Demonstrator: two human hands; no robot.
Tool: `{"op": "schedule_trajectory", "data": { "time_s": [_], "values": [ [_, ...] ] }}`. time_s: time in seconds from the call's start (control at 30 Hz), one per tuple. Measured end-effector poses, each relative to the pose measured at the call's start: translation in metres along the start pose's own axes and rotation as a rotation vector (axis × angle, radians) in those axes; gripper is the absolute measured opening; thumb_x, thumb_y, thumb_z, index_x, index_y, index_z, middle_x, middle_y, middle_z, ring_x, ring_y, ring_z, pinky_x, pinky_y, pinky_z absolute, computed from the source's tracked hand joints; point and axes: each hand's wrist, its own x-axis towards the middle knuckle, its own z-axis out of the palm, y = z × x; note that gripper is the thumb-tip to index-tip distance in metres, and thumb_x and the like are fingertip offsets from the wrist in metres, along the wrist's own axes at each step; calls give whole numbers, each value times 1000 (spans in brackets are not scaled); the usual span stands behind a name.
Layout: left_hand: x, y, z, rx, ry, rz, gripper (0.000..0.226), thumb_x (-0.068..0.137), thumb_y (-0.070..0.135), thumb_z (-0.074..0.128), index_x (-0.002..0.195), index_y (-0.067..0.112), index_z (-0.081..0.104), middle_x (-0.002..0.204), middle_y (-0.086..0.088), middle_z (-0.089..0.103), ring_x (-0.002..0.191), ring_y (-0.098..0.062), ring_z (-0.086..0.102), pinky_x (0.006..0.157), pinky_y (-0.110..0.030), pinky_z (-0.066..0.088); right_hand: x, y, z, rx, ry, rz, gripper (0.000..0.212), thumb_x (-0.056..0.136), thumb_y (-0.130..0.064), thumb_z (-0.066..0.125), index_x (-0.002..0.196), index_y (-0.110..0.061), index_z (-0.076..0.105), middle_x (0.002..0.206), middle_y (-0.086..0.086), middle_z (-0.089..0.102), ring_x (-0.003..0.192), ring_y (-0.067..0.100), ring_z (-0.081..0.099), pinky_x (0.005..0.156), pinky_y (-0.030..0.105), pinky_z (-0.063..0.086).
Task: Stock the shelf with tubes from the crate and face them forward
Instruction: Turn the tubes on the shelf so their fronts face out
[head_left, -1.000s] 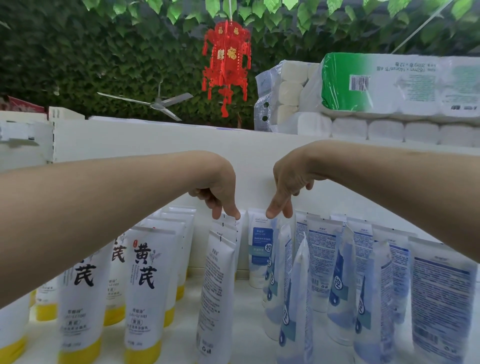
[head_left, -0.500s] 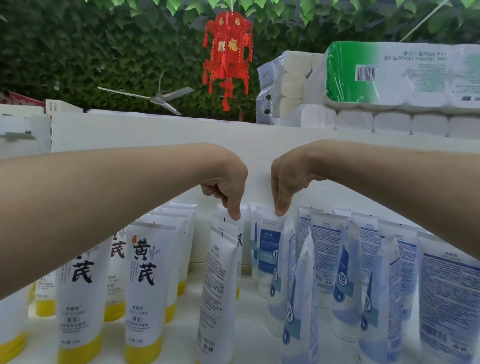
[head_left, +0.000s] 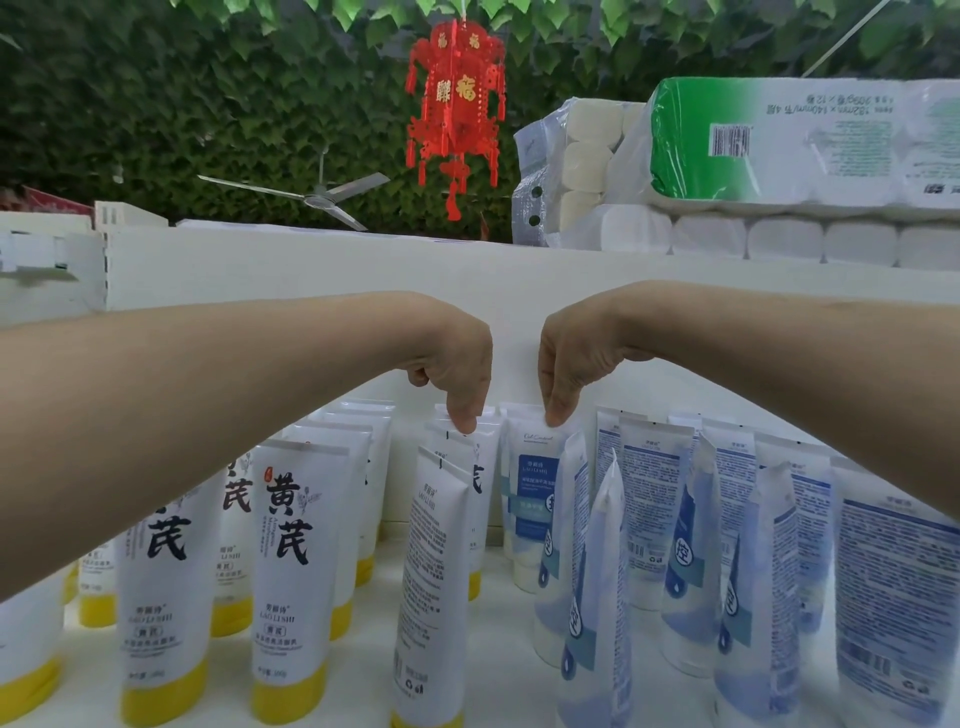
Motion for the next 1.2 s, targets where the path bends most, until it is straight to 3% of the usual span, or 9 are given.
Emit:
{"op": "schedule_trajectory", "data": {
  "time_s": [0.17, 0.33, 0.5, 0.57, 0.7, 0.87, 1.07, 1.2],
  "values": [
    [-2, -1, 0, -23, 4, -10, 14, 79, 20, 80, 85, 18, 67, 115, -7, 66, 113, -28, 57, 71, -30, 47, -3, 3, -3, 41, 9, 7, 37, 80, -21, 80, 114, -10, 70, 126, 6, 65, 123, 25, 53, 91, 35, 36],
    [-7, 0, 0, -55, -4, -17, 14, 77, 20, 81, 76, 21, 67, 101, -3, 64, 110, -26, 57, 68, -28, 48, -5, 6, -2, 59, 6, -4, 29, 79, -23, 80, 106, -14, 73, 118, 2, 67, 116, 21, 55, 90, 33, 38],
    [-9, 1, 0, -65, 0, -38, 14, 76, 21, 82, 74, 22, 68, 105, -4, 67, 109, -24, 57, 61, -26, 46, -2, 7, 1, 73, 11, -10, 30, 79, -27, 81, 104, -15, 73, 114, 1, 68, 107, 20, 56, 91, 34, 42],
    [-11, 2, 0, -65, -3, -40, 15, 76, 21, 82, 74, 22, 68, 101, -3, 66, 109, -26, 58, 67, -28, 49, -2, 6, 2, 72, 7, -14, 31, 78, -30, 81, 105, -15, 73, 113, 1, 69, 108, 20, 57, 93, 35, 44],
    [-15, 5, 0, -42, -11, -46, 15, 77, 21, 81, 75, 21, 66, 100, -4, 64, 115, -29, 57, 92, -40, 51, -2, 4, 3, 63, 25, -16, 26, 77, -26, 82, 100, -16, 74, 113, 2, 70, 109, 21, 58, 90, 34, 44],
    [-17, 7, 0, -20, -12, -52, 17, 79, 20, 79, 85, 16, 64, 118, -10, 65, 118, -31, 56, 96, -42, 49, -5, 2, 1, 72, 16, -17, 19, 78, -25, 81, 96, -18, 75, 112, 1, 70, 108, 20, 57, 86, 34, 40],
    [-18, 5, 1, -18, -16, -46, 17, 81, 20, 77, 91, 15, 64, 119, -11, 65, 119, -32, 56, 98, -43, 48, -5, 3, 2, 72, 10, -2, 15, 79, -24, 81, 90, -19, 73, 109, 1, 68, 104, 20, 54, 87, 34, 39],
    [-18, 3, 1, -20, -18, -43, 28, 82, 20, 76, 107, 10, 67, 121, -10, 64, 118, -30, 56, 95, -41, 49, -3, 3, 1, 79, 2, -1, 13, 78, -24, 81, 87, -20, 73, 106, 0, 68, 104, 20, 56, 87, 34, 41]
  ]
}}
